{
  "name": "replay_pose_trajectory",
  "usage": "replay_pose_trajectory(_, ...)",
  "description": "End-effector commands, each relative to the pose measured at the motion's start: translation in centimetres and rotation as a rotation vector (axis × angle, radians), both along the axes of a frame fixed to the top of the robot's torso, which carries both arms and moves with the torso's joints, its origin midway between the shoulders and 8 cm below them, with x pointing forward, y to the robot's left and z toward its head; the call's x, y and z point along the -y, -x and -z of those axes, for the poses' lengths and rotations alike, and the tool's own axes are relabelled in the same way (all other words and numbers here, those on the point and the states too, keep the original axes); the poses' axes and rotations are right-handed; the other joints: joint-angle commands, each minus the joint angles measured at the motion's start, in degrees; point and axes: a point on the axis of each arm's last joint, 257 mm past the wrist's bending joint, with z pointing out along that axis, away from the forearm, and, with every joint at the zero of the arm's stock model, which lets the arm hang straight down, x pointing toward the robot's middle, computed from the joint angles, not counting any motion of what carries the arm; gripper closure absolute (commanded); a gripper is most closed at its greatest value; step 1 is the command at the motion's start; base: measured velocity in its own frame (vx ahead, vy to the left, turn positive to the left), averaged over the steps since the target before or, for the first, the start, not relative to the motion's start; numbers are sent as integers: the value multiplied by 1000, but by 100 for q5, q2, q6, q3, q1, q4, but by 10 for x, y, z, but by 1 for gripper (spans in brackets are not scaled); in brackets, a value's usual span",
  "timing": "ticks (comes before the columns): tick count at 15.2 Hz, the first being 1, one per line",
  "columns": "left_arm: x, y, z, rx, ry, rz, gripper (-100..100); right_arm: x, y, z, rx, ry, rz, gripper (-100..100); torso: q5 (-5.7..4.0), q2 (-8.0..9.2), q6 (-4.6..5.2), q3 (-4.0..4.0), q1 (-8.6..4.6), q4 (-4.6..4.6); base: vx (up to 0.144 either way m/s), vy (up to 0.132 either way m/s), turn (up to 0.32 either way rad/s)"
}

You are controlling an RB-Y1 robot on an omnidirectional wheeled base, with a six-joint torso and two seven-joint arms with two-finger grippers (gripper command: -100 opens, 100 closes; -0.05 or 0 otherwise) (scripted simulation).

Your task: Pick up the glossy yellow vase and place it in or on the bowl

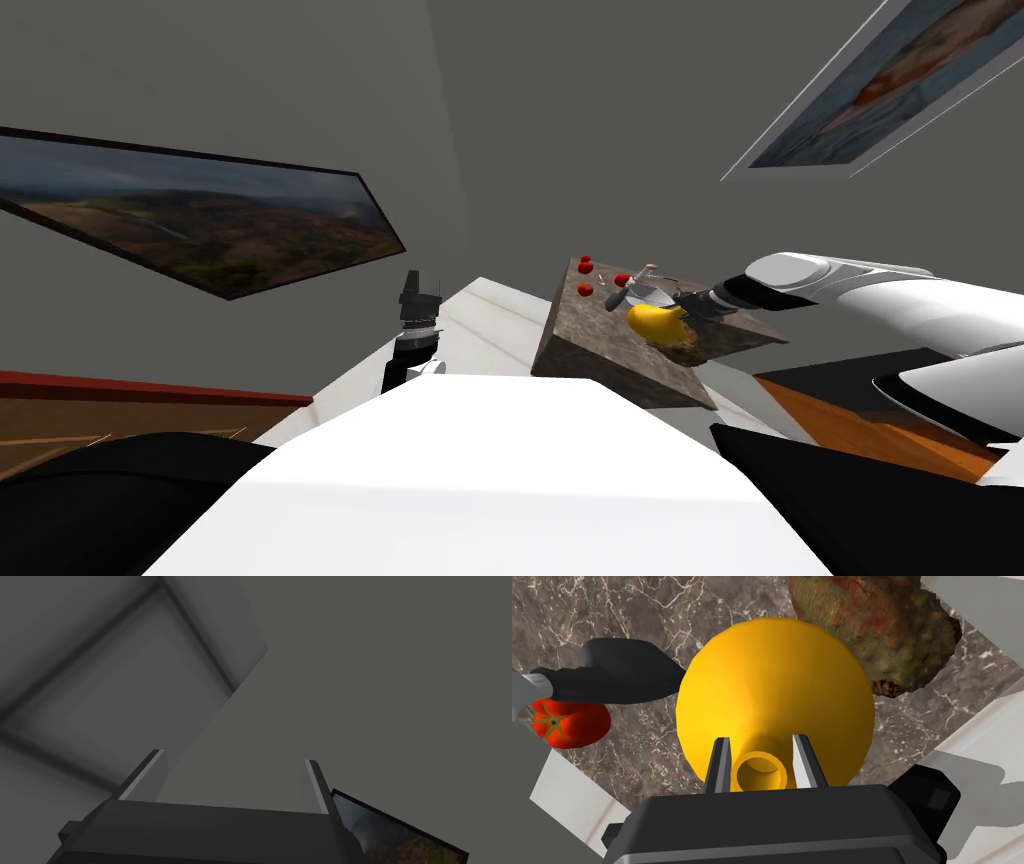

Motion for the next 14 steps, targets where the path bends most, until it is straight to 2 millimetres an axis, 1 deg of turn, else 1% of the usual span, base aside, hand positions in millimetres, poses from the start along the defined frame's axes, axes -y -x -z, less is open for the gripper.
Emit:
replay_pose_trajectory(1,0,0,0,0,0,0,0,33,11,-18,36,69,46,100,0,0,0,0,0,0,-121,-93,240)
replay_pose_trajectory(2,0,0,0,0,0,0,0,34,10,-19,38,71,46,100,4,2,-1,2,-6,2,-108,-108,152)
replay_pose_trajectory(3,0,0,0,0,0,0,0,51,17,-28,56,109,69,100,3,1,4,2,-11,1,-99,-110,158)
replay_pose_trajectory(5,0,0,0,0,0,0,0,51,16,-28,57,109,69,100,3,-3,14,-1,-21,0,-76,-88,95)
replay_pose_trajectory(6,0,0,0,0,0,0,0,68,23,-38,74,149,91,100,0,-5,22,-3,-17,-3,-61,-60,108)
replay_pose_trajectory(7,0,0,0,0,0,0,0,68,23,-38,74,149,91,100,4,-10,18,-6,-16,-4,-66,-63,128)
replay_pose_trajectory(8,0,0,0,0,0,0,0,85,31,-48,89,189,113,100,4,-11,23,-7,-15,-5,-75,-66,170)
replay_pose_trajectory(9,0,0,0,0,0,0,0,85,31,-48,89,189,113,100,8,-10,23,-7,-19,-4,-79,-72,153)
replay_pose_trajectory(10,0,0,0,0,0,0,0,100,38,-58,102,229,133,100,8,-10,23,-7,-21,-5,-94,-78,191)
replay_pose_trajectory(11,0,0,0,0,0,0,0,101,38,-58,104,230,133,100,12,-6,23,-4,-23,-3,-89,-75,152)
replay_pose_trajectory(12,0,0,0,0,0,0,0,115,47,-67,112,267,152,100,10,-5,26,-4,-23,-4,-84,-84,179)
replay_pose_trajectory(13,0,0,0,0,0,0,0,116,46,-68,117,271,152,100,12,-6,23,-4,-27,-4,-73,-86,153)
replay_pose_trajectory(14,0,0,0,0,0,0,0,130,54,-78,127,312,169,100,11,-9,25,-6,-30,-5,-67,-69,172)
